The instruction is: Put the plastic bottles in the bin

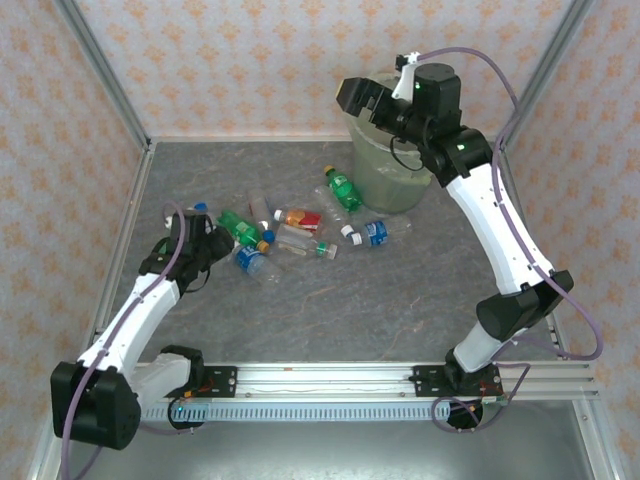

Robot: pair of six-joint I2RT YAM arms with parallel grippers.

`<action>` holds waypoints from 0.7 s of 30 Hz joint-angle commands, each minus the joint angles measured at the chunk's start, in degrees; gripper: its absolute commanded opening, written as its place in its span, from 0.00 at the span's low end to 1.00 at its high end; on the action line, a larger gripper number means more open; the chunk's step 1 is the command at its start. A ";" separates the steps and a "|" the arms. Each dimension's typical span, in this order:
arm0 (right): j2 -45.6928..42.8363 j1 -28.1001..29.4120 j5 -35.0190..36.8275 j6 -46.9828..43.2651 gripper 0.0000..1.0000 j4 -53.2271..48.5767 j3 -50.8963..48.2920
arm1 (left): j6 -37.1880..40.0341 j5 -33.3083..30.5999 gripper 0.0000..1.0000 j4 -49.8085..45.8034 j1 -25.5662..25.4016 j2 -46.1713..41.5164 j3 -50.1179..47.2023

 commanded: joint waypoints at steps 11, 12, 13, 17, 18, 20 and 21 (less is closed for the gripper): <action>-1.33 1.05 -17.51 2.49 0.81 9.77 -4.46 | 11.07 1.93 0.46 4.10 -16.81 2.58 17.50; -0.90 1.50 -17.87 2.16 0.80 9.09 -4.11 | 11.61 1.23 0.46 4.29 -18.43 3.11 18.62; -0.26 2.09 -18.08 1.52 0.78 8.02 -3.44 | 12.32 0.47 0.46 4.47 -20.06 3.88 19.77; 3.08 4.51 -19.51 -0.75 0.70 2.48 0.65 | 13.96 -1.60 0.46 4.60 -24.80 6.53 23.64; 3.85 4.93 -20.16 -0.79 0.67 1.71 1.19 | 14.14 -1.84 0.47 4.73 -25.54 7.07 24.42; 4.92 5.97 -20.88 -0.67 0.63 0.91 1.57 | 14.40 -2.19 0.47 5.19 -26.62 7.79 25.63; 5.31 6.71 -20.90 -0.77 0.62 0.52 1.55 | 14.54 -2.30 0.46 5.30 -26.97 8.10 26.22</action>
